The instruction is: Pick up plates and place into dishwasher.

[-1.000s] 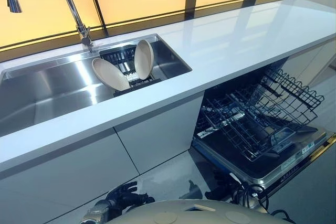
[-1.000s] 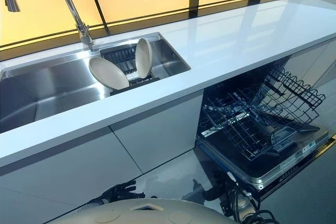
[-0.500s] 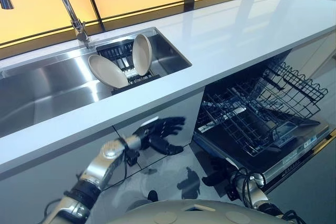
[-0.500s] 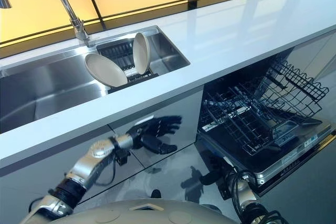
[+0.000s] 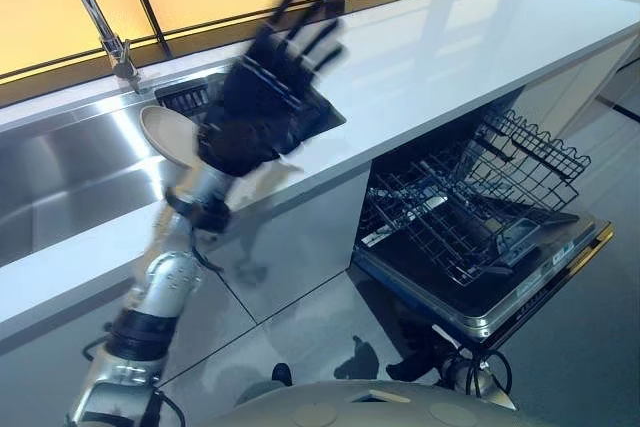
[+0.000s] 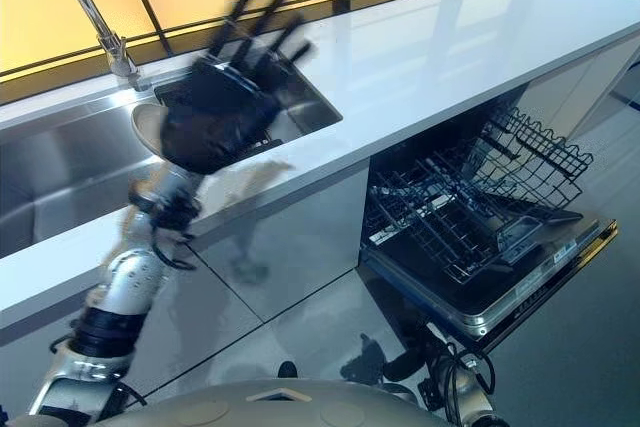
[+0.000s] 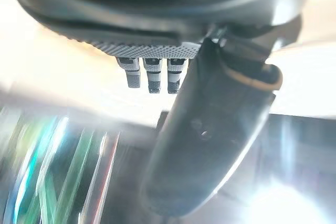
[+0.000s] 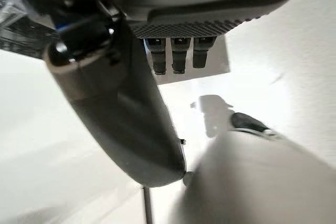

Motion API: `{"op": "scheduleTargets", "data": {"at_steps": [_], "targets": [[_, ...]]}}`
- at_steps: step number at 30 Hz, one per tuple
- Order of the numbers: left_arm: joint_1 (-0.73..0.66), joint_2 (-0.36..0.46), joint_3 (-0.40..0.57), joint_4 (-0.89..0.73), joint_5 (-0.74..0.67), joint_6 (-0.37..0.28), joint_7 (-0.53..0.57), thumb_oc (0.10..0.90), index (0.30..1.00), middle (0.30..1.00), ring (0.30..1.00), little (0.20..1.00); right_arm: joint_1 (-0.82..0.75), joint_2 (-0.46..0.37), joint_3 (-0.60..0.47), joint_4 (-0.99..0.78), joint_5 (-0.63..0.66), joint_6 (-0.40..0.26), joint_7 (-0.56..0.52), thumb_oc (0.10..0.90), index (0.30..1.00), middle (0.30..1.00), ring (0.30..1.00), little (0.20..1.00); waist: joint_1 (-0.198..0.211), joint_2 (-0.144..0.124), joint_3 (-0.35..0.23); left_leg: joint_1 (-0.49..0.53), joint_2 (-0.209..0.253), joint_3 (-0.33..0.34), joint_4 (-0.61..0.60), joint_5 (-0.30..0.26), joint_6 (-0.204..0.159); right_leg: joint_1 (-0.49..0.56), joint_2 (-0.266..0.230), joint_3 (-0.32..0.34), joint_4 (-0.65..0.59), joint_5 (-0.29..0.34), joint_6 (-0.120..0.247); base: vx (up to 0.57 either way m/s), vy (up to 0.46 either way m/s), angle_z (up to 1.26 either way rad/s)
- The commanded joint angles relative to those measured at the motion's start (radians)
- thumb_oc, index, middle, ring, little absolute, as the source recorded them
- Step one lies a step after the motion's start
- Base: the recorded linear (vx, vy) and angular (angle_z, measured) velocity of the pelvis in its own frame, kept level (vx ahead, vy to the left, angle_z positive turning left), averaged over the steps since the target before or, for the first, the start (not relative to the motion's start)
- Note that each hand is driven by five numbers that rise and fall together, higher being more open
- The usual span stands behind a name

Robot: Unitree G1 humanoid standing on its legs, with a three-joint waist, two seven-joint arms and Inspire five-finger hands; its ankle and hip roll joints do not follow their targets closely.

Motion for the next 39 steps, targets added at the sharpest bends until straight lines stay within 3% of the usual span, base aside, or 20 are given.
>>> {"op": "scheduleTargets", "data": {"at_steps": [1,2,3,5,7,10,11,16,22,26,34,39], "targets": [[-0.197,0.171,0.101,0.066,0.675,-0.112,0.394,0.8,0.9,0.9,0.9,0.9,-0.059,-0.023,0.0,0.004,0.0,-0.107,-0.018,0.8,0.9,0.9,0.9,0.9,0.022,0.0,-0.047,0.05,-0.089,-0.019,0.006,-0.184,0.045,-0.081,0.025,-0.002,0.017,0.013,0.031,0.04,0.03,0.05],[-0.235,0.273,0.119,0.16,0.801,-0.101,0.458,0.8,0.9,0.9,0.9,0.9,-0.065,-0.033,0.008,0.013,0.007,-0.106,-0.018,0.8,0.9,0.9,0.9,0.9,0.024,0.006,-0.05,0.05,-0.089,-0.018,0.007,-0.183,0.044,-0.079,0.026,-0.004,0.015,0.012,0.031,0.04,0.031,0.03],[-0.253,0.322,0.124,0.206,0.855,-0.093,0.489,0.8,0.9,0.9,0.9,0.9,-0.068,-0.038,0.014,0.018,0.011,-0.104,-0.021,0.8,0.9,0.9,0.9,0.9,0.025,0.012,-0.054,0.049,-0.089,-0.016,0.007,-0.183,0.043,-0.077,0.025,-0.005,0.014,0.012,0.031,0.04,0.035,0.04],[-0.315,0.505,0.104,0.394,0.942,-0.081,0.55,0.8,0.9,0.9,0.9,0.9,-0.084,-0.051,0.028,0.013,0.026,-0.082,-0.021,0.8,0.9,0.9,0.9,0.9,0.028,0.025,-0.058,0.047,-0.089,-0.009,0.009,-0.181,0.041,-0.078,0.022,-0.011,0.014,0.014,0.036,0.02,0.034,0.04],[-0.322,0.553,0.109,0.436,0.949,-0.067,0.546,0.8,0.9,0.9,0.9,0.9,-0.087,-0.055,0.029,0.013,0.03,-0.078,-0.02,0.8,0.9,0.9,0.9,0.9,0.033,0.03,-0.058,0.047,-0.088,-0.007,0.011,-0.181,0.04,-0.077,0.019,-0.014,0.014,0.013,0.037,0.0,0.0,0.0],[-0.298,0.686,0.087,0.566,1.13,-0.059,0.582,0.8,0.9,0.9,0.9,0.9,-0.097,-0.068,0.032,-0.002,0.045,-0.06,-0.021,0.8,0.9,0.9,0.9,0.9,0.048,0.044,-0.047,0.048,-0.091,-0.01,0.018,-0.181,0.042,-0.074,0.009,-0.023,0.02,0.013,0.041,0.01,0.027,0.08],[-0.287,0.727,0.07,0.593,1.229,-0.024,0.57,0.8,0.9,0.9,0.9,0.9,-0.102,-0.072,0.033,-0.008,0.06,-0.053,-0.025,0.8,0.9,0.9,0.9,0.9,0.054,0.047,-0.042,0.049,-0.093,-0.013,0.021,-0.182,0.044,-0.074,0.004,-0.028,0.026,0.012,0.042,0.0,0.025,0.14],[-0.224,0.864,-0.016,0.699,1.427,0.027,0.514,0.8,0.9,0.9,0.9,0.9,-0.117,-0.098,0.018,0.024,0.068,-0.067,-0.012,0.8,0.9,0.9,0.9,0.9,0.064,0.067,-0.032,0.055,-0.1,-0.017,0.019,-0.182,0.047,-0.075,-0.006,-0.038,0.032,0.013,0.05,0.01,0.05,0.09],[-0.185,0.905,-0.066,0.687,1.535,0.073,0.414,0.8,0.9,0.9,0.9,0.9,-0.136,-0.116,0.014,0.049,0.074,-0.072,-0.005,0.8,0.9,0.9,0.9,0.9,0.071,0.08,-0.023,0.055,-0.103,-0.022,0.024,-0.18,0.049,-0.081,-0.018,-0.05,0.046,0.013,0.059,0.0,0.054,0.07],[-0.228,0.907,-0.126,0.715,1.5,0.098,0.354,0.8,0.9,0.9,0.9,0.9,-0.157,-0.122,0.023,0.059,0.072,-0.067,-0.001,0.8,0.9,0.9,0.9,0.9,0.069,0.083,-0.019,0.055,-0.102,-0.019,0.027,-0.179,0.051,-0.087,-0.023,-0.051,0.058,0.013,0.063,0.0,0.037,0.1],[-0.313,0.872,-0.205,0.751,1.463,0.051,0.327,0.8,0.9,0.9,0.9,0.9,-0.171,-0.116,0.019,0.073,0.064,-0.043,-0.01,0.8,0.9,0.9,0.9,0.9,0.06,0.085,-0.014,0.061,-0.101,-0.01,0.024,-0.179,0.053,-0.089,-0.026,-0.047,0.067,0.012,0.07,0.01,0.034,0.0],[-0.385,0.821,-0.271,0.742,1.405,0.077,0.291,0.8,0.9,0.9,0.9,0.9,-0.182,-0.112,0.018,0.075,0.068,-0.029,-0.018,0.8,0.9,0.9,0.9,0.9,0.051,0.083,-0.006,0.066,-0.099,-0.005,0.019,-0.178,0.053,-0.092,-0.025,-0.045,0.069,0.016,0.074,0.0,0.008,0.01]]}}
